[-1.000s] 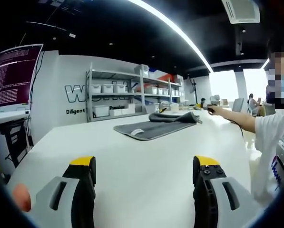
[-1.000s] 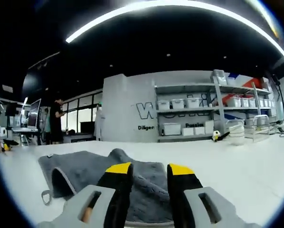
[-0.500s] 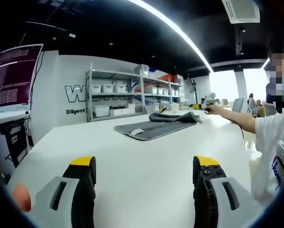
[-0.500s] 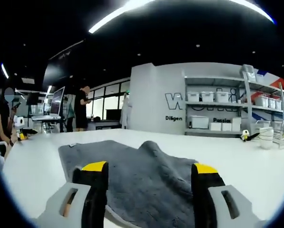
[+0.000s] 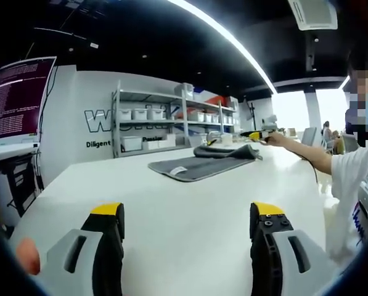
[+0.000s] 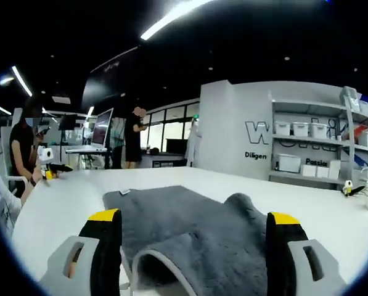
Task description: Open the folded towel by lifting each exposed corner and separating the folded layers until the towel lies flat within the target outline without major curled edges
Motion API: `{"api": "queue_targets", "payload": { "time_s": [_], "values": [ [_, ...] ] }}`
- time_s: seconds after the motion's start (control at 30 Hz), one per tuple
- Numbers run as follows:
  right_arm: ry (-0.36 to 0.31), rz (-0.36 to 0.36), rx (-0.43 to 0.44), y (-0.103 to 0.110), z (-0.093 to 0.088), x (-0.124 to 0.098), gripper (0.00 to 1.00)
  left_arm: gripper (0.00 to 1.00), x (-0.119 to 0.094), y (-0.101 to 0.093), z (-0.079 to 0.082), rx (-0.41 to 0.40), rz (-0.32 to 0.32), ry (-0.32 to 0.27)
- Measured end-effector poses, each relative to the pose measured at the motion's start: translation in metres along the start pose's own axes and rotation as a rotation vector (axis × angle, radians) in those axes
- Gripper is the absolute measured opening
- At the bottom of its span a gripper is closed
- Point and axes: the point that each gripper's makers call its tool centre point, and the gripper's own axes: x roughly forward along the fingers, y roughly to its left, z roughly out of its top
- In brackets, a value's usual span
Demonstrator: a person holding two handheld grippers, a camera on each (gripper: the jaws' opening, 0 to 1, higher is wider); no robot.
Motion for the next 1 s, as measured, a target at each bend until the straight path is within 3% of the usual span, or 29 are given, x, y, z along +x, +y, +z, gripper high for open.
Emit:
{"api": "queue_targets", "payload": {
  "time_s": [0.2, 0.4, 0.47, 0.63, 0.73, 0.83, 1.0],
  "values": [
    [0.166, 0.06, -0.014, 0.029, -0.019, 0.009, 0.99, 0.83, 0.0, 0.001, -0.002, -0.007, 0.009, 0.007],
    [0.263, 0.024, -0.009, 0.047, -0.029, -0.007, 0.99, 0.82, -0.001, 0.007, -0.004, -0.004, 0.053, 0.02],
    [0.285, -0.005, -0.019, 0.045, -0.029, -0.015, 0.99, 0.83, -0.001, 0.008, -0.004, -0.005, 0.059, 0.021],
    [0.328, -0.108, 0.053, 0.027, -0.032, -0.041, 0.99, 0.83, 0.002, 0.006, -0.005, -0.027, 0.047, 0.03],
    [0.391, -0.168, 0.034, 0.005, -0.036, -0.055, 0.99, 0.84, 0.006, 0.003, -0.012, -0.047, 0.055, 0.108],
    [0.392, -0.17, 0.038, -0.001, -0.034, -0.059, 0.99, 0.84, 0.012, 0.001, -0.017, -0.027, 0.062, 0.204],
    [0.41, -0.146, 0.034, -0.005, -0.03, -0.061, 0.99, 0.84, 0.038, -0.014, 0.004, -0.002, 0.0, 0.257]
  ]
}}
